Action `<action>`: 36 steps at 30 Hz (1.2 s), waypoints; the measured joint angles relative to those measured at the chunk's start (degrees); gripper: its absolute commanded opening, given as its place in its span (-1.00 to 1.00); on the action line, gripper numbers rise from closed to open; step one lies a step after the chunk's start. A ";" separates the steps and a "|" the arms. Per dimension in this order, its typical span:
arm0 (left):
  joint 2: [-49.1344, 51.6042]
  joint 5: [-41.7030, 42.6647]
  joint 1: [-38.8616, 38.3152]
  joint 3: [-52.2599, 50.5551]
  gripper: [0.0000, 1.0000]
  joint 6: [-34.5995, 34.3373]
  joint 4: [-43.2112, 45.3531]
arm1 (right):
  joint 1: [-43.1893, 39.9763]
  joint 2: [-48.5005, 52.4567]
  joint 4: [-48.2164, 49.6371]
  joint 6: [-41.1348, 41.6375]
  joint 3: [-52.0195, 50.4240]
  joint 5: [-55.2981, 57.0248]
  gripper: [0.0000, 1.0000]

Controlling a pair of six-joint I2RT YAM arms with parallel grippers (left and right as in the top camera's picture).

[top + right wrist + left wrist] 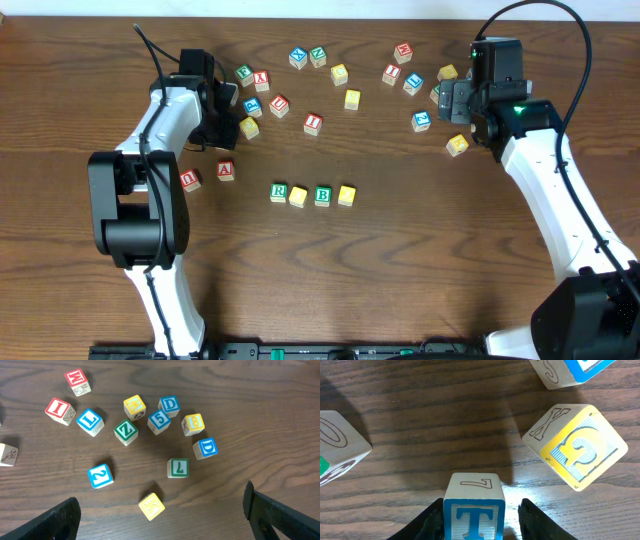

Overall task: Spell out ROBOT
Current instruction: 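Close the left gripper on the blue T block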

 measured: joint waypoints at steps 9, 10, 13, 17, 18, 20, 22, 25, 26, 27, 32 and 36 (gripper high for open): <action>0.00 -0.02 0.00 0.00 -0.33 0.00 0.00 | 0.00 0.00 0.00 0.00 0.00 0.00 0.98; 0.00 -0.02 0.00 0.00 -0.33 0.00 0.00 | 0.00 0.00 0.00 0.00 0.00 0.02 0.98; 0.00 -0.02 0.00 0.00 -0.33 0.02 0.00 | 0.00 0.00 0.00 0.00 0.00 0.00 0.99; 0.00 -0.02 0.00 0.00 -0.33 0.00 0.00 | 0.00 0.00 0.00 0.00 0.00 0.02 0.99; 0.00 -0.02 0.00 0.00 -0.33 0.02 0.00 | 0.00 0.00 0.00 0.00 0.00 0.00 0.99; 0.00 -0.02 0.00 0.00 -0.33 0.02 0.00 | 0.00 0.00 0.00 0.00 0.00 0.02 0.99; 0.00 -0.02 0.00 0.00 -0.33 0.02 0.00 | 0.00 0.00 0.00 0.00 0.00 0.02 0.99; 0.00 -0.02 0.00 0.00 -0.33 0.00 0.00 | 0.00 0.00 0.00 0.00 0.00 0.02 0.98; 0.00 -0.02 0.00 0.00 -0.33 0.02 0.00 | 0.00 0.00 0.00 0.00 0.00 0.00 0.98; 0.00 -0.02 0.00 0.00 -0.34 0.00 0.02 | 0.00 0.00 0.00 0.00 0.00 0.02 0.98; 0.00 -0.02 0.00 0.00 -0.34 0.00 0.00 | 0.00 0.00 0.00 0.00 0.00 0.00 0.98; -0.02 0.00 0.00 0.00 -0.35 -0.02 0.00 | 0.00 0.00 0.04 0.00 0.00 0.02 0.99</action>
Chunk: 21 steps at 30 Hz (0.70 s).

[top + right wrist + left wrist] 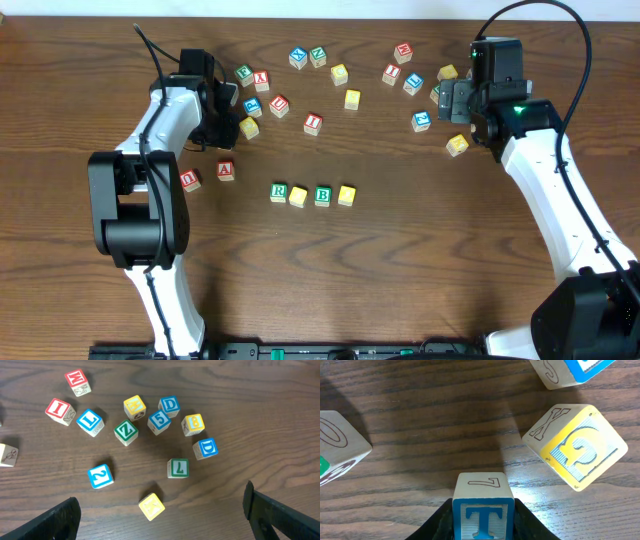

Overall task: Spell out ROBOT
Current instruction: 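Close the left gripper on the blue T block, then lift the blue T block and carry it toward the front row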

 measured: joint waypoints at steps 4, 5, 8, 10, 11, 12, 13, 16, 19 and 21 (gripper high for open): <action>-0.57 0.00 0.00 0.00 -0.39 0.00 -0.02 | 0.00 0.00 0.02 0.00 0.00 0.00 0.99; -0.92 0.00 0.00 0.00 -0.39 0.00 -0.02 | 0.02 0.00 0.02 0.00 0.00 -0.02 0.98; -2.60 -0.02 0.00 0.00 -0.39 -0.02 0.00 | 0.00 0.00 0.02 0.00 0.00 -0.02 0.98; -3.80 0.00 0.00 0.00 -0.40 -0.02 0.00 | 0.00 0.00 0.02 0.00 0.00 0.00 0.99; -4.33 0.00 0.00 0.00 -0.43 -0.02 0.00 | 0.00 0.00 0.02 0.00 0.00 0.00 0.98; -4.83 0.00 0.00 0.00 -0.43 -0.02 0.00 | 0.00 0.00 0.02 0.00 0.00 0.00 0.98; -5.05 0.00 0.00 0.00 -0.43 0.00 -0.02 | 0.00 0.00 0.02 0.00 0.00 0.00 0.98; -5.07 0.00 0.00 0.00 -0.45 -0.04 -0.24 | 0.00 0.00 0.04 0.00 0.00 -0.02 0.99; -5.18 0.00 0.00 0.00 -0.44 -0.24 -0.44 | 0.00 0.00 0.04 0.00 0.00 -0.02 0.98; -5.49 0.02 0.00 0.00 -0.45 -0.44 -0.46 | 0.00 0.00 0.07 0.00 0.00 0.00 0.98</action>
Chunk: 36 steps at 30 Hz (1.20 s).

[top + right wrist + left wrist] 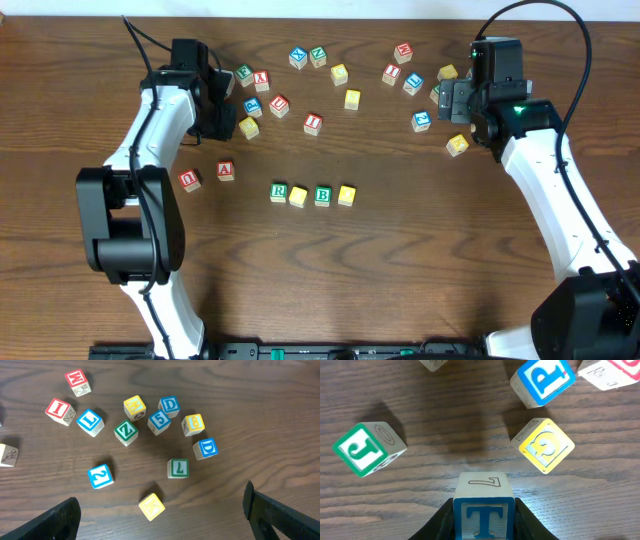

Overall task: Spell out ROBOT
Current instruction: 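Lift the blue T block and carry it toward the front row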

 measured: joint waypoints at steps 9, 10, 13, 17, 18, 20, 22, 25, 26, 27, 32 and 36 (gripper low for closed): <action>-11.87 0.44 -1.40 0.00 -0.45 -4.02 -0.17 | 0.00 0.00 0.00 0.00 0.00 0.00 0.99; -13.64 0.44 -1.84 0.00 -0.44 -4.61 -0.17 | 0.00 0.00 0.00 0.00 0.00 -0.02 0.98; -18.73 0.46 -3.65 0.00 -0.47 -6.60 -0.48 | 0.00 0.00 0.02 0.00 0.00 -0.02 0.99; -23.80 0.46 -7.85 0.00 -0.48 -8.70 -1.49 | 0.00 0.00 0.02 0.00 0.00 -0.02 0.99; -24.55 0.48 -9.20 0.00 -0.50 -9.16 -1.62 | 0.00 0.00 0.02 0.00 0.00 -0.02 0.98; -25.40 0.59 -12.31 0.00 -0.53 -10.10 -1.81 | 0.00 0.00 -0.07 0.00 0.00 -0.02 0.99; -25.49 0.66 -15.39 0.00 -0.55 -10.69 -2.56 | 0.00 0.00 -0.09 0.00 0.00 0.00 0.99; -25.42 0.66 -20.02 0.00 -0.55 -11.52 -3.30 | 0.00 0.00 -0.09 0.00 0.00 0.00 0.98; -25.42 0.68 -21.55 0.00 -0.55 -11.82 -3.30 | 0.00 0.00 -0.11 0.00 0.00 -0.02 0.99; -25.42 0.74 -22.95 0.00 -0.55 -12.00 -3.30 | 0.00 0.00 -0.11 0.00 0.00 0.00 0.99; -25.42 1.11 -28.46 0.00 -0.55 -13.09 -3.41 | 0.00 0.00 -0.09 0.00 0.00 0.00 0.98; -25.14 1.33 -31.63 0.00 -0.61 -13.35 -3.41 | 0.00 0.00 -0.11 0.00 0.00 0.00 0.99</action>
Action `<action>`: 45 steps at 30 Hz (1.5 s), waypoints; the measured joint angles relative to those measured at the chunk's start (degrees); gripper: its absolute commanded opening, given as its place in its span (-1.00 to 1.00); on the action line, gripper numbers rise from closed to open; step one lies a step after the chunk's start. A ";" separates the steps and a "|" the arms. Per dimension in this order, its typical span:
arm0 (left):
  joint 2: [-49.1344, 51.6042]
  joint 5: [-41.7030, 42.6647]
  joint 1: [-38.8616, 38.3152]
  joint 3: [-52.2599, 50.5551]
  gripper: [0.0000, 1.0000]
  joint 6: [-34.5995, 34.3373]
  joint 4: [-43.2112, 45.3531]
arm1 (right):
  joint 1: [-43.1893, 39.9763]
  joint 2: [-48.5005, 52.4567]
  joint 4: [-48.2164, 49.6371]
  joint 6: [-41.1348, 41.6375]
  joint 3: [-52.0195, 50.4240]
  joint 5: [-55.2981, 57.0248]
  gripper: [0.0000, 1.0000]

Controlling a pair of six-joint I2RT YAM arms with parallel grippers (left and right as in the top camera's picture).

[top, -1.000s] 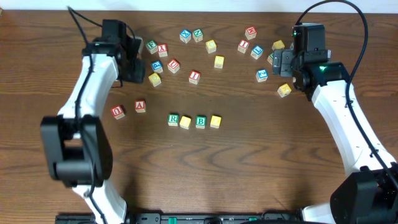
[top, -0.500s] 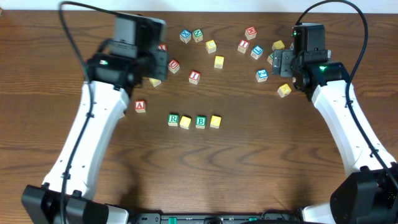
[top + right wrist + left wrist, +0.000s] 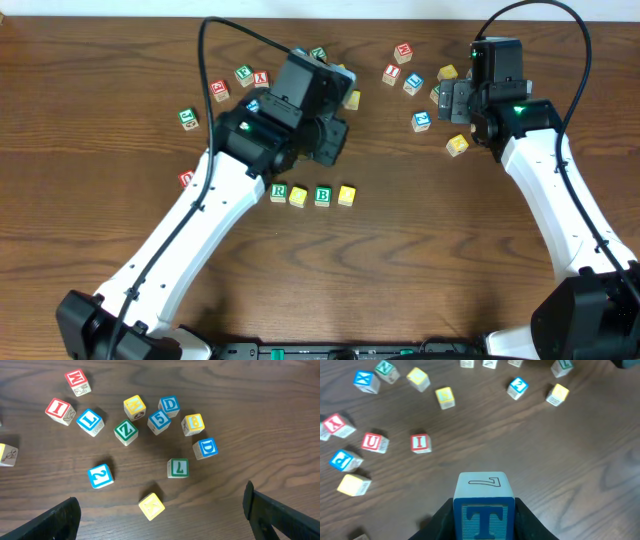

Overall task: Spell out ROBOT
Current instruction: 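Lift the blue T block and carry it toward the front row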

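Observation:
The blue T block [image 3: 483,507] is held high above the table, with my left gripper [image 3: 483,521] shut on it. In the overhead view the left gripper [image 3: 330,140] hangs over the table's middle, just behind the row, and the T block is hidden under the wrist. The row reads green R [image 3: 278,191], a yellow block [image 3: 298,196], green B [image 3: 322,195] and a second yellow block [image 3: 346,194]. My right gripper [image 3: 160,515] stands open and empty above the right cluster.
Loose blocks lie below the left wrist: red I [image 3: 420,443], red U [image 3: 374,442], blue P [image 3: 342,460]. Under the right gripper are a blue 2 [image 3: 100,476], a green block [image 3: 178,468] and a yellow block [image 3: 151,506]. A green block [image 3: 186,118] sits far left.
My left gripper, then low over the far-left blocks with the T block, is now much higher and over the middle of the table. The right arm has not moved.
My left gripper stood open around the T block on the table at the far left. Then it was shut on the block, then held it slightly raised. Now the block is high over the table's middle, near the row.

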 measured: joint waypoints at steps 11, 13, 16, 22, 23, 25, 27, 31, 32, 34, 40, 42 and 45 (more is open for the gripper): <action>11.32 0.15 -4.66 -0.02 -0.63 -1.92 0.04 | -0.57 0.00 0.24 -0.13 0.00 0.26 0.99; 12.00 0.15 -5.51 -0.02 -0.63 -2.58 0.37 | -1.29 0.00 0.28 -0.17 0.00 0.48 0.98; 12.00 0.13 -6.64 -0.02 -0.63 -2.95 1.14 | -2.38 0.00 0.44 -0.17 0.00 0.63 0.98; 12.00 0.15 -8.00 -0.02 -0.63 -3.91 1.88 | -3.91 0.00 0.55 -0.24 0.00 0.83 0.99; 12.00 0.15 -8.02 -0.02 -0.63 -4.07 1.90 | -4.09 0.00 0.59 -0.44 0.00 0.83 0.99; 12.00 0.15 -8.04 -0.02 -0.63 -4.26 1.90 | -4.35 0.00 0.79 -0.81 0.00 0.90 0.98; 12.00 0.15 -8.04 -0.02 -0.63 -4.28 1.90 | -4.70 0.00 0.90 -1.09 0.00 1.07 0.99; 12.00 0.15 -8.04 -0.02 -0.63 -4.31 1.90 | -5.31 0.00 0.94 -1.33 0.00 1.29 0.98; 12.00 0.15 -8.04 -0.02 -0.63 -4.44 1.90 | -5.35 0.00 0.92 -1.36 0.00 1.31 0.98; 12.00 0.15 -8.04 -0.02 -0.63 -4.90 1.92 | -5.35 0.00 0.94 -1.38 0.00 1.33 0.98; 12.00 0.15 -8.09 -0.02 -0.63 -5.97 2.67 | -5.35 0.00 1.07 -1.53 0.00 1.36 0.99; 12.00 0.15 -8.09 -0.02 -0.63 -6.19 3.26 | -5.35 0.00 1.05 -1.53 0.00 1.36 0.98; 12.00 0.15 -8.09 -0.02 -0.63 -6.60 3.52 | -5.35 0.00 1.07 -1.53 0.00 1.36 0.99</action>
